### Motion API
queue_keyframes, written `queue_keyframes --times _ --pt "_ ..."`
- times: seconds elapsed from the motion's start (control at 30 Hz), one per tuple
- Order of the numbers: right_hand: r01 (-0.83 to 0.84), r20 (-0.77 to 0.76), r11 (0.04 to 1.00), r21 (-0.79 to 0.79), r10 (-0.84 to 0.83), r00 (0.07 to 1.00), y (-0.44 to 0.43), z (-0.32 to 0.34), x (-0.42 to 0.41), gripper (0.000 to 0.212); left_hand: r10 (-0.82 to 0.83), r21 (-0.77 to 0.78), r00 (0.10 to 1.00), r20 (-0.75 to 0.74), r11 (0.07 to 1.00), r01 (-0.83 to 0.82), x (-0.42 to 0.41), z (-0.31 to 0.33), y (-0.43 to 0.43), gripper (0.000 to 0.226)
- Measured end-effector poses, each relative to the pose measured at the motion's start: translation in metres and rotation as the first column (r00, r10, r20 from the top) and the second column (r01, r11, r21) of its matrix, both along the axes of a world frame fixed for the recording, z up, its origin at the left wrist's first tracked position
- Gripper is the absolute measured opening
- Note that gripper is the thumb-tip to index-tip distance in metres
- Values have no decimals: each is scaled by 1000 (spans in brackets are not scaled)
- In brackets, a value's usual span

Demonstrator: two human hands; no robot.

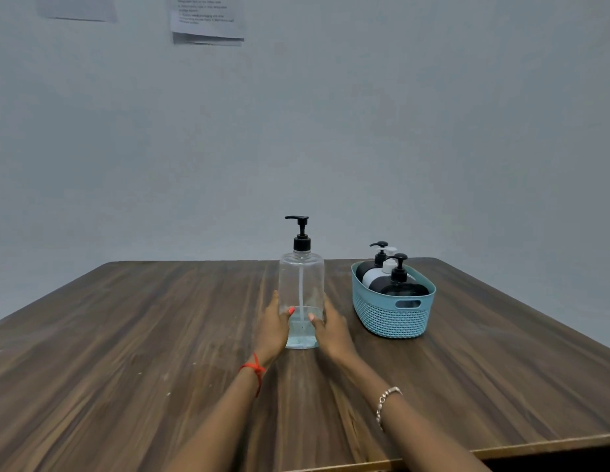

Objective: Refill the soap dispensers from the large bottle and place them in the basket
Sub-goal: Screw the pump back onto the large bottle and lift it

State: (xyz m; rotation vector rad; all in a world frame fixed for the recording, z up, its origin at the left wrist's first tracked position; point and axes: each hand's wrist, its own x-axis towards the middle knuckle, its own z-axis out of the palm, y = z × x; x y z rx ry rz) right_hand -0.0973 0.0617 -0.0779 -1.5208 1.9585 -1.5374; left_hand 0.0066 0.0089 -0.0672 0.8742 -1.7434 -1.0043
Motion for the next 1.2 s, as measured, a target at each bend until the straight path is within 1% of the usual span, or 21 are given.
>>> queue_keyframes --times 0.07,0.1,0.23,0.33,0.47,0.53,0.57,0.67,0.77,0.83,0.93,1.07,1.13,1.2 --pt "12 -21 1000 15 -12 1000 2 -9 0 54 83 -6 997 7 997 -83 -1 -3 8 22" --pt "24 -32 999 26 -24 999 4 -9 1 54 120 -15 993 6 993 -120 -2 -4 12 18" --pt "32 9 999 27 -33 999 2 -8 3 54 223 17 973 -58 975 -223 -5 -9 12 15" --pt "43 47 999 9 -43 998 1 -5 2 50 224 27 969 -104 975 -222 -4 -9 13 12" --pt "65 -4 997 -47 -66 998 3 16 -2 47 181 14 971 -158 983 -181 -5 9 16 7" --pt "63 -39 995 -82 -67 997 5 37 -7 44 192 -31 966 -176 979 -200 -10 26 11 17" --pt "54 -42 994 -98 -59 997 7 51 -10 41 189 -49 964 -186 978 -201 -12 38 9 16" --pt "20 -76 983 -184 -35 996 15 98 -24 39 118 -109 959 -258 983 -150 -26 77 4 11" --pt "34 -119 968 -250 -65 991 24 146 -42 42 92 -213 952 -292 964 -158 -49 118 -4 19" --pt "21 -140 961 -276 -62 988 28 172 -60 45 49 -238 945 -322 962 -131 -69 143 -11 19" --pt "21 -107 955 -296 -55 993 27 199 -99 48 -35 -236 939 -341 970 -49 -105 171 -24 19" --pt "51 16 962 -269 -49 999 12 205 -163 57 -171 -240 945 -280 965 103 -158 186 -47 15" --pt "61 41 960 -274 -52 998 -1 200 -195 55 -226 -221 943 -245 960 173 -186 184 -66 14" --pt "70 48 960 -273 -59 997 -18 191 -225 52 -302 -200 940 -159 942 269 -215 176 -91 16"
